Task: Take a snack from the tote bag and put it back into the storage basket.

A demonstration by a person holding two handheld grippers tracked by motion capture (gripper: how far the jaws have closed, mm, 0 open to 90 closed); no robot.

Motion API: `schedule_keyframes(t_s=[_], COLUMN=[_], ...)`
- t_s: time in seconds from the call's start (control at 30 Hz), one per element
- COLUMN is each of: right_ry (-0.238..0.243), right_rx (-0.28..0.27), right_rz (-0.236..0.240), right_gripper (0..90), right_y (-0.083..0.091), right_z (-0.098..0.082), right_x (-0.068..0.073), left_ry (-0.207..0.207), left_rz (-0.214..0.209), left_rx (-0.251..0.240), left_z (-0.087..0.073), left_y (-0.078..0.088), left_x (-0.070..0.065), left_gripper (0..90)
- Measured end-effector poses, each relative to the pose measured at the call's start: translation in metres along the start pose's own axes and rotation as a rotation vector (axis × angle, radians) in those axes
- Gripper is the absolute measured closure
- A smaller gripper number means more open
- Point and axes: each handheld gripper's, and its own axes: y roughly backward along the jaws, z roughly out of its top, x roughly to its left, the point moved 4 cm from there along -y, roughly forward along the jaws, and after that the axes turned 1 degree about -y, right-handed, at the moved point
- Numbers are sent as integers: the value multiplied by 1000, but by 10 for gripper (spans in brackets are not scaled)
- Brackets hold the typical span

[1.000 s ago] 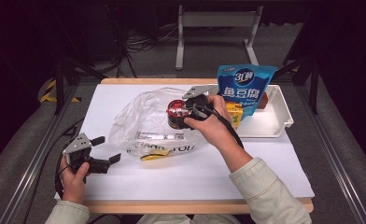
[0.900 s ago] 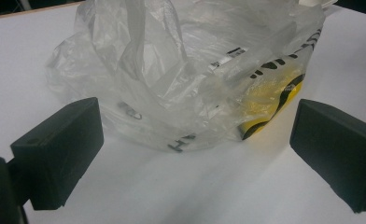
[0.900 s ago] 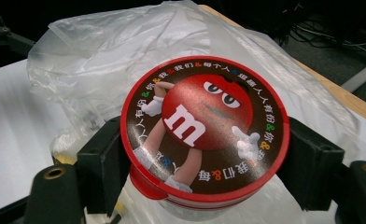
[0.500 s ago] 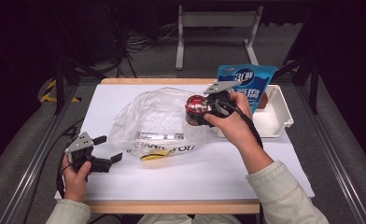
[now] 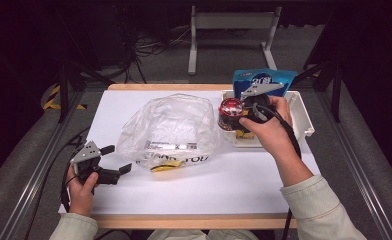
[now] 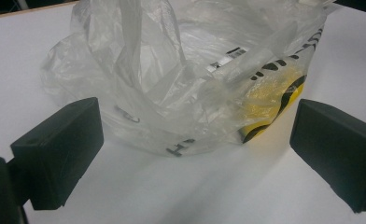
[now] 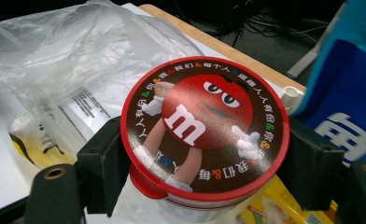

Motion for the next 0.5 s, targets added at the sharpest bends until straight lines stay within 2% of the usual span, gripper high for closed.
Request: schedule_keyframes(t_s=[0.3, 0.5], right_ry=[-18, -33], right_rx=[8, 10], right_rz=[-56, -73], right_gripper=[260, 260], right_y=[19, 28], right_z=[-8, -13], right_x=[-22, -33], left_ry=[-5, -5], left_rz=[2, 1], left_rx=[5, 8], left_z=[-1, -1], left_y=[-1, -1], left_x=[0, 1], left_gripper=[31, 31])
